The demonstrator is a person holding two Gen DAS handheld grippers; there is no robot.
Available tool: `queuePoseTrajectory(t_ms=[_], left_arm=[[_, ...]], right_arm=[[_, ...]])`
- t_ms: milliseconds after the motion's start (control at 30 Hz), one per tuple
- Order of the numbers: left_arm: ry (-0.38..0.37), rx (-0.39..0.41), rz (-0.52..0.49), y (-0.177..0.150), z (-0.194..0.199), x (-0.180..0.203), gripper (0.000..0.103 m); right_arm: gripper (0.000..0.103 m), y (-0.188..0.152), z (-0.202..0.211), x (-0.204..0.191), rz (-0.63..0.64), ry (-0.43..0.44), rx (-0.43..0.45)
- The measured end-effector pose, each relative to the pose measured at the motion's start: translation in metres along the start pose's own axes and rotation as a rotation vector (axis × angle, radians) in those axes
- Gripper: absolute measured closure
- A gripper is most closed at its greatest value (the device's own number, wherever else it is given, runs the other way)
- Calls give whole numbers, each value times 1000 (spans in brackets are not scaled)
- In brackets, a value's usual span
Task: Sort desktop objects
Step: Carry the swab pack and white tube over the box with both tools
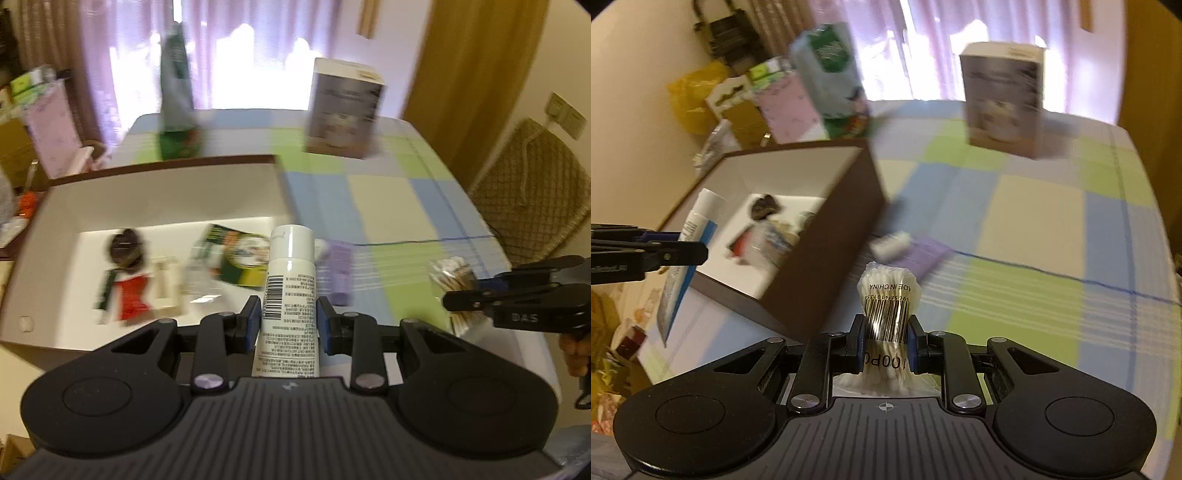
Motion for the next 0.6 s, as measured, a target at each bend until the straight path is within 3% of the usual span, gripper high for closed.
queuePoseTrajectory(t_ms=[233,600], left_arm=[[43,21,39,-3,19,-69,76],[69,70,2,22,30,-145,76]], right_arm=[[79,28,-12,-58,36,50,29],[79,75,-43,-128,78,84,67]])
Point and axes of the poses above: each gripper's, at about its wrist camera, not at the fingertips, and z roughly against the way its jaws point, x to its right, y to its top, the point moved 5 cm from there along -z, roughly the way its jaws point, and after that the axes turned 10 degrees about -x, right-handed, at the moved point
